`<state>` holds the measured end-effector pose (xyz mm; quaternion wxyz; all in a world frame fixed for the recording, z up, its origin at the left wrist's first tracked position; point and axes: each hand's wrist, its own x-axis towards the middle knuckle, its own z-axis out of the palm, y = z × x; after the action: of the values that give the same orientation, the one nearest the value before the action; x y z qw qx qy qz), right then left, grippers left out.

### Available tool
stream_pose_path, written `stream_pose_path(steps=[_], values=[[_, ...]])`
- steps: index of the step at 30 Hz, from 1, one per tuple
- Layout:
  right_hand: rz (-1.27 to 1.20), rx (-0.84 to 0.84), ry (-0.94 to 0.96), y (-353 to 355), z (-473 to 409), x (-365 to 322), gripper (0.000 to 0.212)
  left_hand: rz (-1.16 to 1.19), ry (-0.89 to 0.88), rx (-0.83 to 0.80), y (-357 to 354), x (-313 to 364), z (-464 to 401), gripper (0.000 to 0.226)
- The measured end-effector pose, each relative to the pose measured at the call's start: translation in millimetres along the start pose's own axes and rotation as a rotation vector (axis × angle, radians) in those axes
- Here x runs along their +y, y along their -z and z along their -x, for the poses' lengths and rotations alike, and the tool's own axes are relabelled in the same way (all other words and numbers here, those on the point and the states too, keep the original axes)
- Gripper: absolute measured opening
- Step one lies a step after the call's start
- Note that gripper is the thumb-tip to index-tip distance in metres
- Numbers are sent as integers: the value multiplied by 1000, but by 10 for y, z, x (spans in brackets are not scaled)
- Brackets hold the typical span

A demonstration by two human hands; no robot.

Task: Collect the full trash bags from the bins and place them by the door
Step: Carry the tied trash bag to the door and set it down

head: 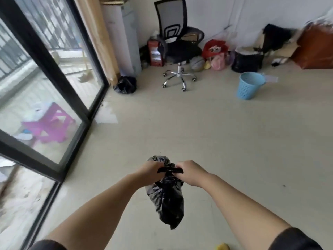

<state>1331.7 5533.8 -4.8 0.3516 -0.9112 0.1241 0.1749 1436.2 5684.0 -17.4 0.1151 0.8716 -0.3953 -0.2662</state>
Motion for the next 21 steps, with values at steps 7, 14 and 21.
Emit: stream_pose_path(steps=[7, 14, 21], values=[[-79, 189, -248, 1008, 974, 1765, 33, -126, -283, -174, -415, 2086, -1201, 21], [-96, 370, -484, 1822, 2021, 3160, 23, -214, -578, -324, -768, 4072, -2047, 11], [-87, 489, -670, 2492, 2564, 4304, 26, -309, -771, -437, -1083, 5553, -2912, 14]])
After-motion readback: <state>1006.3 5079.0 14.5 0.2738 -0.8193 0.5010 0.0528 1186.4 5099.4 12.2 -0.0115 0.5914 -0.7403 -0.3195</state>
